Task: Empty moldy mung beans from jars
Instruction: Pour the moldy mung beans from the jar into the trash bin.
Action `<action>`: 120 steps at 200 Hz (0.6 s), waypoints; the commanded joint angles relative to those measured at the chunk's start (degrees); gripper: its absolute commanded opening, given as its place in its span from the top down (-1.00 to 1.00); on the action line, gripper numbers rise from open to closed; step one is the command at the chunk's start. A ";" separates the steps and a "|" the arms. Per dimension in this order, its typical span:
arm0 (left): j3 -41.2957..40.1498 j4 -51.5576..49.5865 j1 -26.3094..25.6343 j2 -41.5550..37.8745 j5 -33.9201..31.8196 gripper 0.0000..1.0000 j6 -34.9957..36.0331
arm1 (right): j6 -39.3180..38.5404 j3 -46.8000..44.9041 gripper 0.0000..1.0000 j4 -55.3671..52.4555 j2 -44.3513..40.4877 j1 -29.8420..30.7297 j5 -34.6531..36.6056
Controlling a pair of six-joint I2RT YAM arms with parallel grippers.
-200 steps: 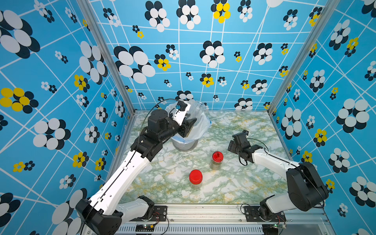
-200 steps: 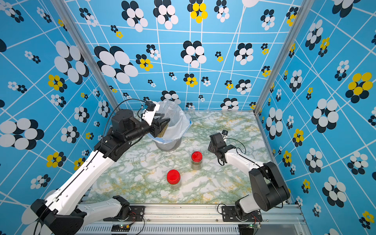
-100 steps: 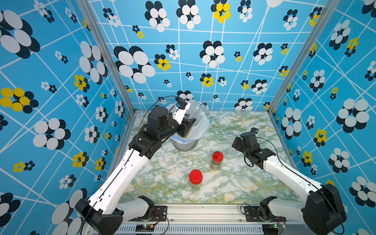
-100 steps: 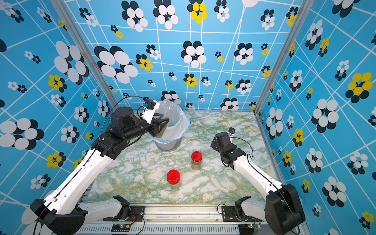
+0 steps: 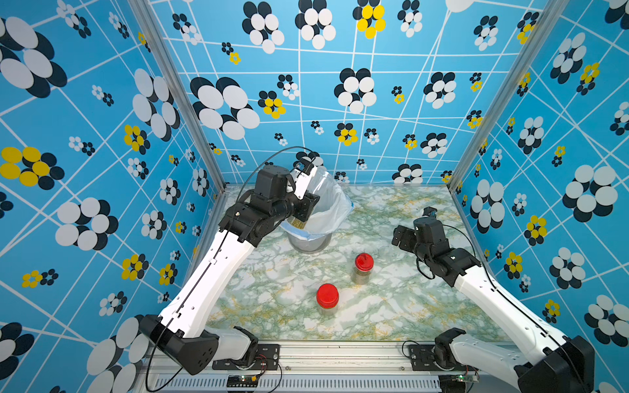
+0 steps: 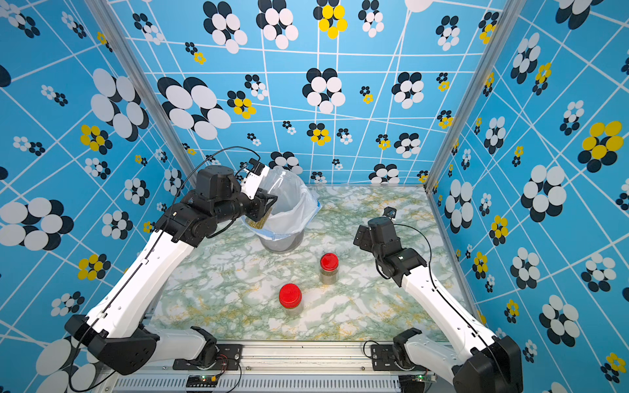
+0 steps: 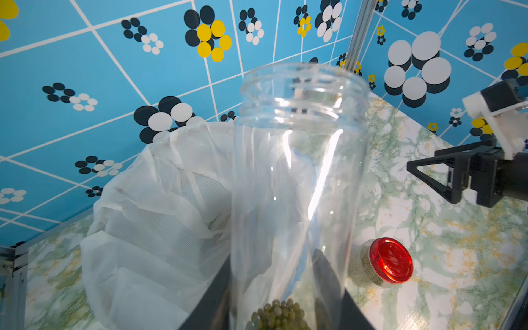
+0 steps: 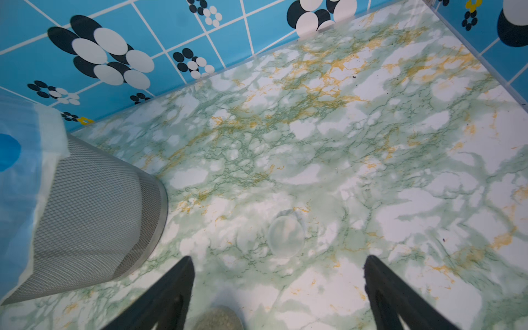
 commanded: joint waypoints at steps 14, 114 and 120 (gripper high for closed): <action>9.34 -8.94 1.36 4.38 -4.60 0.71 -0.32 | -1.44 0.62 -0.91 -2.72 -2.96 -0.20 -3.97; 25.58 -23.34 3.19 14.80 -8.79 0.71 0.14 | -5.26 -0.75 -0.88 -0.02 -3.16 -0.21 -6.25; 27.18 -24.68 3.10 15.89 -9.39 0.71 0.54 | -5.58 -0.82 -0.88 -0.11 -2.85 -0.21 -6.23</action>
